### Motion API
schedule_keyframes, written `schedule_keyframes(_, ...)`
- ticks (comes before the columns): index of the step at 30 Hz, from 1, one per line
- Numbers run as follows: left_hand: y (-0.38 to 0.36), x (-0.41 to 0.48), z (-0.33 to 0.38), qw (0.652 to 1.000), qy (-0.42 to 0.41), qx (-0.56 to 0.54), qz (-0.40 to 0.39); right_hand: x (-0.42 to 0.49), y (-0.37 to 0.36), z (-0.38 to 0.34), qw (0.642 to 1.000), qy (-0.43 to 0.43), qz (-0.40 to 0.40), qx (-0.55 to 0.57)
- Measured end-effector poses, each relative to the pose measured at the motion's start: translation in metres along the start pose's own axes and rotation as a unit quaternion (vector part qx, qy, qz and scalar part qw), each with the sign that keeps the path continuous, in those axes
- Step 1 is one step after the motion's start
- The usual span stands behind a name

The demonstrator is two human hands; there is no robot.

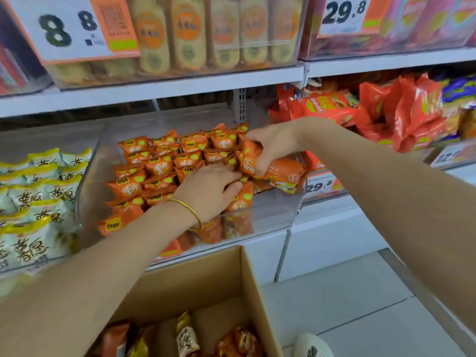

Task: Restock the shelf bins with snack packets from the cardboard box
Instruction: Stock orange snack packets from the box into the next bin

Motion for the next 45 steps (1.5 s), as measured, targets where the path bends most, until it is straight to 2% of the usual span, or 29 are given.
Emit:
schedule_keyframes(4,-0.003,-0.001,0.000,1.000,0.005,-0.005,0.000,0.013,-0.002,-0.005,0.993,-0.001,0.015,-0.121)
schedule_keyframes(9,-0.002,-0.004,0.000,1.000,0.008,-0.023,-0.003,0.009,-0.003,-0.006,0.974,-0.037,0.101,-0.200)
schedule_keyframes(13,-0.004,-0.003,-0.002,0.999,0.009,-0.030,-0.017,-0.012,-0.003,0.000,0.974,-0.033,0.206,-0.089)
schedule_keyframes(17,-0.004,-0.003,-0.002,1.000,-0.004,-0.027,-0.009,-0.018,-0.021,0.009,0.962,-0.048,0.259,-0.075)
schedule_keyframes(24,-0.001,-0.005,0.000,0.999,-0.018,-0.029,0.009,-0.014,-0.042,0.014,0.970,-0.086,0.229,-0.010)
schedule_keyframes(30,0.003,-0.007,-0.001,0.998,-0.017,-0.050,0.030,-0.013,-0.031,0.009,0.975,-0.117,0.186,0.012)
schedule_keyframes(32,0.004,-0.007,0.000,0.998,-0.021,-0.048,0.036,-0.017,-0.028,0.007,0.973,-0.093,0.210,-0.032)
schedule_keyframes(34,0.004,-0.008,0.000,0.998,-0.024,-0.047,0.042,-0.016,-0.033,0.001,0.964,-0.059,0.223,-0.131)
schedule_keyframes(36,0.004,-0.008,0.001,0.998,-0.026,-0.046,0.047,-0.016,-0.035,-0.010,0.935,-0.039,0.234,-0.264)
schedule_keyframes(38,0.005,-0.008,0.001,0.998,-0.025,-0.042,0.048,-0.017,-0.030,-0.013,0.909,-0.041,0.241,-0.336)
schedule_keyframes(42,0.004,-0.007,0.000,0.998,-0.013,-0.037,0.039,-0.015,-0.033,-0.005,0.942,-0.048,0.236,-0.234)
schedule_keyframes(45,0.006,-0.008,0.001,0.999,0.005,-0.023,0.029,-0.018,-0.038,-0.007,0.945,-0.038,0.244,-0.215)
Point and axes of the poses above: each hand's wrist, its own x-axis towards the middle knuckle, its own y-axis out of the back of the hand, z = x × y, the point moved 7 cm from there along x, towards the middle knuckle, and after that the axes turned 3 degrees about y, right-handed, at the moved point
